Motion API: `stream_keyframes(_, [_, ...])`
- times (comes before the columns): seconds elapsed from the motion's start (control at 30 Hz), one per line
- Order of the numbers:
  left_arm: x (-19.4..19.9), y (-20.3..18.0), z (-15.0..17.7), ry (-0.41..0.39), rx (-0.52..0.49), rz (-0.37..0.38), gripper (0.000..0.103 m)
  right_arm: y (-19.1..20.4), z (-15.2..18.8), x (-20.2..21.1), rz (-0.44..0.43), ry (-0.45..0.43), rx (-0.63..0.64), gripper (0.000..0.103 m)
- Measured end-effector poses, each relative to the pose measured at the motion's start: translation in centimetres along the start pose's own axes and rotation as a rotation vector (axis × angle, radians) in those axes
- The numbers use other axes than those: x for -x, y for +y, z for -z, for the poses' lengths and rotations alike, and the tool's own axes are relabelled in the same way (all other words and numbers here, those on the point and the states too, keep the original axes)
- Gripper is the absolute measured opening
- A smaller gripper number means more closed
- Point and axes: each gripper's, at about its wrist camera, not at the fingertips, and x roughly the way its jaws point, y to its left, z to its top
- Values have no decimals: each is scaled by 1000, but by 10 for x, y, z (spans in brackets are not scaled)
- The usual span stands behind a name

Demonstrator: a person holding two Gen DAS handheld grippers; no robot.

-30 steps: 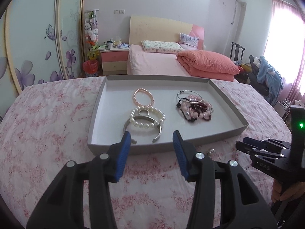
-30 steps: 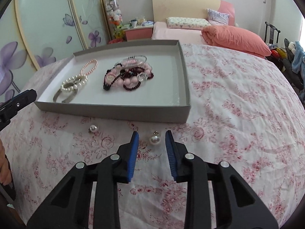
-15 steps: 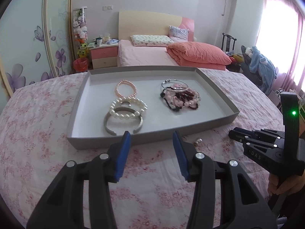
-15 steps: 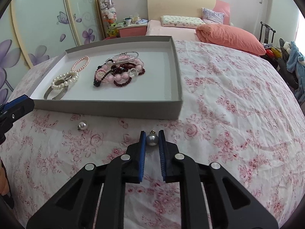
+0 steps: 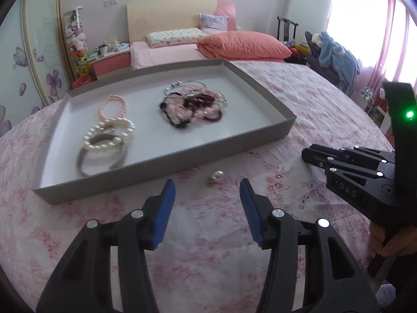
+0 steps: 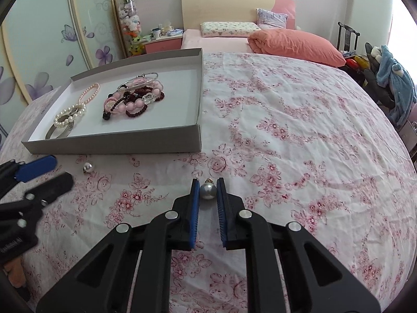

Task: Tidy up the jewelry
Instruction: 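Grasp the other pearl earring with the left tool, then carry both pearl earrings over the grey tray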

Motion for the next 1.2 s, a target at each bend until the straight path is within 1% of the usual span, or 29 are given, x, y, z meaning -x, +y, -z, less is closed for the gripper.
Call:
stream_keyframes(0.17, [-15,-11,-3,25,-31,-21,51,0,0,0,-8,0,-7,14])
stream_keyframes(0.27, [-23,-13,-7,37,-25,-30,47,0,0,0,-14,1,-12,14])
stream_keyframes(0.33, [-25,-13,-8,38,-26,-37,41,-1,0,0,-16,1,-13,14])
stream_keyframes(0.57, [-29,-12,-11,38,-20,-64,27,-1,0,0,-15,1,-12,14])
stream_keyframes(0.63, [-30,-11,-12,37,-20,-68,20,-1,0,0,-15,1,-12,14])
stream_keyframes(0.7, [-30,-11,-12,34,-21,-70,15,-1,0,0,-15,1,-13,14])
stream_keyframes(0.97, [-27,-9,-11,30,-17,-74,15,-1,0,0,-13,1,-12,14])
stream_keyframes(1.2, [-4,5,-6,-7,-13,-96,15,1,1,2,-10,2,0,14])
